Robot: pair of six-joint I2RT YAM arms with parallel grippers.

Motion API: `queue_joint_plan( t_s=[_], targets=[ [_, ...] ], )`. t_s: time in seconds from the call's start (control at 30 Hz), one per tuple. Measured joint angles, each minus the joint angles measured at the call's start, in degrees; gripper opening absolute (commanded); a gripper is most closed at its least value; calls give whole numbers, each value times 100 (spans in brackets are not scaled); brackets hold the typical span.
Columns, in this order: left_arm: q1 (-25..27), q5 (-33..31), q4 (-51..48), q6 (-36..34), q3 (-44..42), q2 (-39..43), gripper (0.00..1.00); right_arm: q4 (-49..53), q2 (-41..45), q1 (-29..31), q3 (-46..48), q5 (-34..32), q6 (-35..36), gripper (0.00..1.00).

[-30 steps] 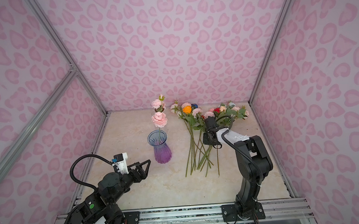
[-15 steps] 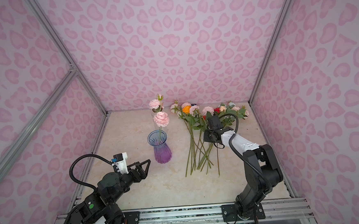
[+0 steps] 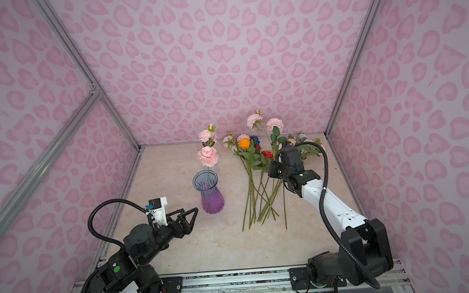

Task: Arrange the flowers into the vase
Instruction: 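Lift the pink flowers upright with right gripper, then carry flowers toward left gripper while left gripper grasps the stems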

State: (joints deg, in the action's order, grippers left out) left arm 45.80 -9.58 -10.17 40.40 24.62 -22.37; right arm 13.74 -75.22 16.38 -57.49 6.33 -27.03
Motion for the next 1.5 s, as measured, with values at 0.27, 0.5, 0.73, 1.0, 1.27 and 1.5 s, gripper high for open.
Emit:
queue_joint_plan(
  t_s=[0.27,0.5,0.73,1.0,1.27,1.5],
  targets=[
    [0,597,308,-476,164,-33,76,-850,1613,162,955,114,-59,0],
    [85,1082,835,-1008,284,-293,66,-1631,2699,841,1436,-28,72,1],
    [428,1403,1224,-1720,1032,-1235,65,-1888,3088,1488,1167,0,232,1],
    [1014,1473,1620,-2549,2065,-2636,65,-1919,2975,2719,809,11,564,0],
    [1119,1508,2011,-2817,2542,-3469,65,-2424,2719,3294,931,39,448,0],
    [1126,1690,2356,-2708,2562,-3711,63,-2741,2671,3405,1008,52,341,0]
  ],
)
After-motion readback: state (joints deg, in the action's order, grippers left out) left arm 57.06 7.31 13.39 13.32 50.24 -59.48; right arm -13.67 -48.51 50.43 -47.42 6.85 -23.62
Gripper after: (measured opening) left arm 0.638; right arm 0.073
